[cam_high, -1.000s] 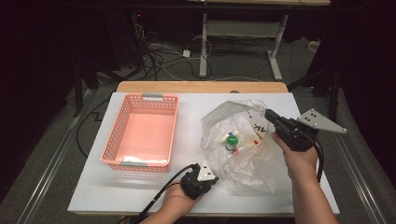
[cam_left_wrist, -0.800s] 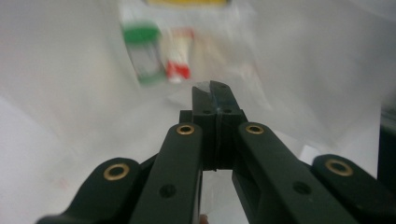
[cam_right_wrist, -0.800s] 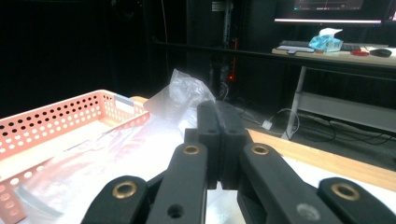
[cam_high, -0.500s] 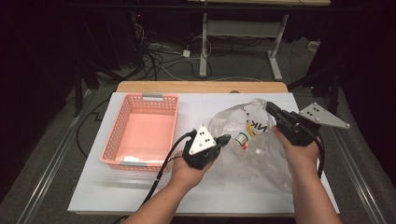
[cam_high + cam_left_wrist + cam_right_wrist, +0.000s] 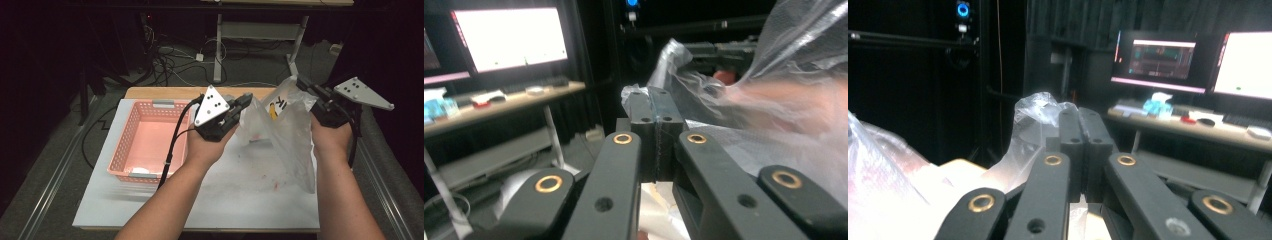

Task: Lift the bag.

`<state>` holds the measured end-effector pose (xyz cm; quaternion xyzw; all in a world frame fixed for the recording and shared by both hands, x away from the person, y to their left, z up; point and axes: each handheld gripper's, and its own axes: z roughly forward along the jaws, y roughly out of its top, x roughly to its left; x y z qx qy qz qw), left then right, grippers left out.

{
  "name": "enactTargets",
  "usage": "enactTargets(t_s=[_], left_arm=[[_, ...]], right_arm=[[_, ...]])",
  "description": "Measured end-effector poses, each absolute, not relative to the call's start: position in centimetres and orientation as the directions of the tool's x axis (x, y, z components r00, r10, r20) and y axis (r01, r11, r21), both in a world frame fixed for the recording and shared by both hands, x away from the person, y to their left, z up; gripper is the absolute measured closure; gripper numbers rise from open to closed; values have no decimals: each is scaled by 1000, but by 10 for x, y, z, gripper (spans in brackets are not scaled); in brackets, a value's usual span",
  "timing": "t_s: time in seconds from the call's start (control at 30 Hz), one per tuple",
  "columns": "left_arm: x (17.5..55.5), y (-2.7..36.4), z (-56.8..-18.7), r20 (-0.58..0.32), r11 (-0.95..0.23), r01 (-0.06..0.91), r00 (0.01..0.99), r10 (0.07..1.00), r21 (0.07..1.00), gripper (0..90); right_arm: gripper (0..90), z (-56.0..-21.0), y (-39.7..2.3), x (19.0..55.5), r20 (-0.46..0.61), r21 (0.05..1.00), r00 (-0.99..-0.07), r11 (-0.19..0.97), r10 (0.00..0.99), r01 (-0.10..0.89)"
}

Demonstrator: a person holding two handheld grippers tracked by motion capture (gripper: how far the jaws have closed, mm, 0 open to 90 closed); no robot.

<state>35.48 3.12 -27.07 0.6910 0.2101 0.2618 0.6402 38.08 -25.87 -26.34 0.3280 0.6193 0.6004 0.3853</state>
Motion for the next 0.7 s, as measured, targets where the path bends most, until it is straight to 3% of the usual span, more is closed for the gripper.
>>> enactTargets(t_s=[0.13,0.27,0.47,0.7], left_arm=[[357,33,-264,93,-87,-50,771,630,995,889],[359,34,-277,76,-117,-2,772,631,993,883],[348,52,-300,44,-120,41,779,626,992,505],[315,76,-327,13,-152,102,787,617,983,286]], right_arm=[[900,-252,-262,381,-104,994,-472,72,876,-86],[900,-261,-270,389,-89,996,-446,77,891,-46],[900,-290,-289,404,-62,994,-400,91,914,54],[900,-303,-301,407,-57,990,-375,100,925,96]])
